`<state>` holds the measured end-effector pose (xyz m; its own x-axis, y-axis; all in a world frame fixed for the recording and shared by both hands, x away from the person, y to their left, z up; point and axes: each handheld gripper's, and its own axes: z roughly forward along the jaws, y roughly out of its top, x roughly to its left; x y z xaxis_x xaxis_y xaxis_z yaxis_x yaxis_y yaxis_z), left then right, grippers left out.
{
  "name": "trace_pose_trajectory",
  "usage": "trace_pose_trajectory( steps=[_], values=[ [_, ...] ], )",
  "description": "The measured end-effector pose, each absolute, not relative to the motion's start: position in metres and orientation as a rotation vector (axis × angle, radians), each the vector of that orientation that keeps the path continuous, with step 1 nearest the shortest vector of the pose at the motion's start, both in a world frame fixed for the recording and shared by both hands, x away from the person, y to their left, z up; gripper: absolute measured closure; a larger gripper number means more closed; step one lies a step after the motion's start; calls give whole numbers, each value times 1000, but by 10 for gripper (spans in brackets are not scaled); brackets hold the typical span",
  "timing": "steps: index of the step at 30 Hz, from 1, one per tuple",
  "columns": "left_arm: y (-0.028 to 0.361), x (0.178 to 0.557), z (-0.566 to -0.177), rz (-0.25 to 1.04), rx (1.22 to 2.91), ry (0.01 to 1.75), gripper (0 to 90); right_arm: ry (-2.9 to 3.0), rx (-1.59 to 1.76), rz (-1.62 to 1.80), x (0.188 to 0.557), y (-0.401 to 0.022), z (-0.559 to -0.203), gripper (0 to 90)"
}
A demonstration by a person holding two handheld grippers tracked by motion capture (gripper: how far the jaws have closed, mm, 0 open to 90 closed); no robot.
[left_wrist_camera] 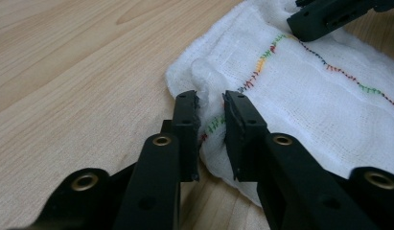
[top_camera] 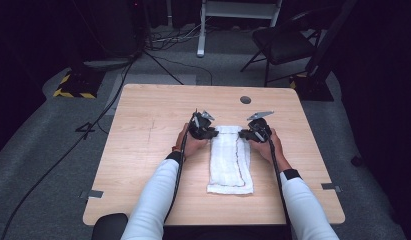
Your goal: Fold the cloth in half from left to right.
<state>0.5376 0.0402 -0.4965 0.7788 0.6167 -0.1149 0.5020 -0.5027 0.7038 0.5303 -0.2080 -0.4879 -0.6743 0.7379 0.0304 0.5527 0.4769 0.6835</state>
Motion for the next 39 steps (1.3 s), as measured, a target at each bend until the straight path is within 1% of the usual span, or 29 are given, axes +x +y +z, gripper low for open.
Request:
trace_pose_trajectory(
  steps=[3,9,13,15,19,29,34,39],
  values=[
    [37,539,-490,258,2232,827,799,2441,1080,993,530,-208,-485,838],
    [37,541,-474,332,2211,799,808,2387,1038,1033,527,-209,-474,844],
    [35,540,-459,392,2211,776,810,2329,1004,1066,524,-211,-457,845],
    [37,539,-450,415,2183,766,810,2308,991,1078,523,-211,-448,845],
    [39,536,-439,438,2168,741,810,2288,946,1088,520,-210,-435,846],
    [48,516,-430,396,2153,650,806,2299,892,1134,506,-216,-429,846],
    [56,499,-428,356,2135,597,805,2332,827,1208,489,-222,-429,846],
    [59,474,-431,305,2159,512,802,2375,756,1267,470,-231,-429,846]
  ],
)
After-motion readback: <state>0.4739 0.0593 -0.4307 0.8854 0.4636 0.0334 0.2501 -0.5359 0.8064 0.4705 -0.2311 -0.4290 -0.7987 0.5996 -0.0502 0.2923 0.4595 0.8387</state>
